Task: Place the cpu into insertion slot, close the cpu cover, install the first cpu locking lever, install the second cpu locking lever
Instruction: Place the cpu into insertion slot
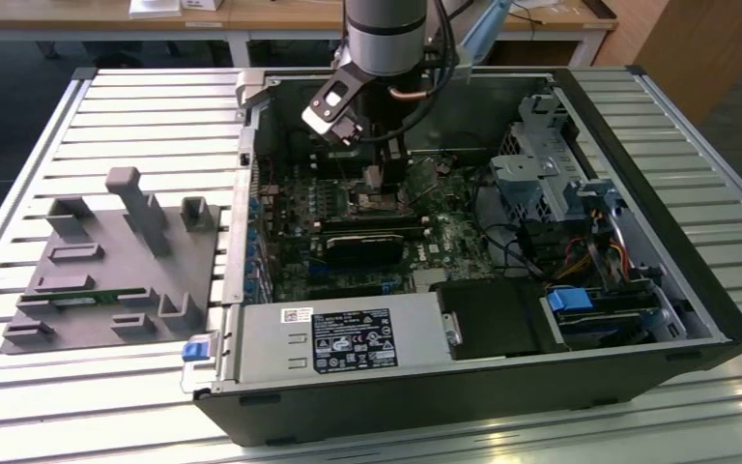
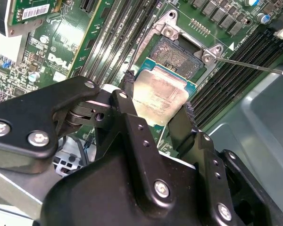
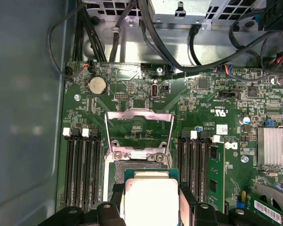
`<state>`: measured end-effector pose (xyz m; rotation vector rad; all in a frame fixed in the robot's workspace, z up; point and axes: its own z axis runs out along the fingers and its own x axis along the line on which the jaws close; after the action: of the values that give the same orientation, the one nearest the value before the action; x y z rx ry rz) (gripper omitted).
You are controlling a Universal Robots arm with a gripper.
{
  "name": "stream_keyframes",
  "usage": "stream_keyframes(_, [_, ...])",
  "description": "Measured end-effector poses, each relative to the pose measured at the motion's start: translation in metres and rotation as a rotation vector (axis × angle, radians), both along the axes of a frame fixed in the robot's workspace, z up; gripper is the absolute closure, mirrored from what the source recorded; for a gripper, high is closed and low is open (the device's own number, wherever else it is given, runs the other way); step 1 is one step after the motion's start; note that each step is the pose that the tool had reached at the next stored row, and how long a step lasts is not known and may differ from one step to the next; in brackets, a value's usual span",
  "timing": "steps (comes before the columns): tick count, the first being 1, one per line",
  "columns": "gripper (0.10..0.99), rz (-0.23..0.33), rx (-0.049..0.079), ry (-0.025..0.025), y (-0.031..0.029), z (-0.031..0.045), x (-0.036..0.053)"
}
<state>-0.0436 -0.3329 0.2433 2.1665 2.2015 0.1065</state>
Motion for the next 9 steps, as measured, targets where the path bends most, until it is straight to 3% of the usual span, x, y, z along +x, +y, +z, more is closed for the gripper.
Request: stream_keyframes(9, [0.545, 0.000, 0.000, 0.0000, 0.0000, -0.0020, 0.0000])
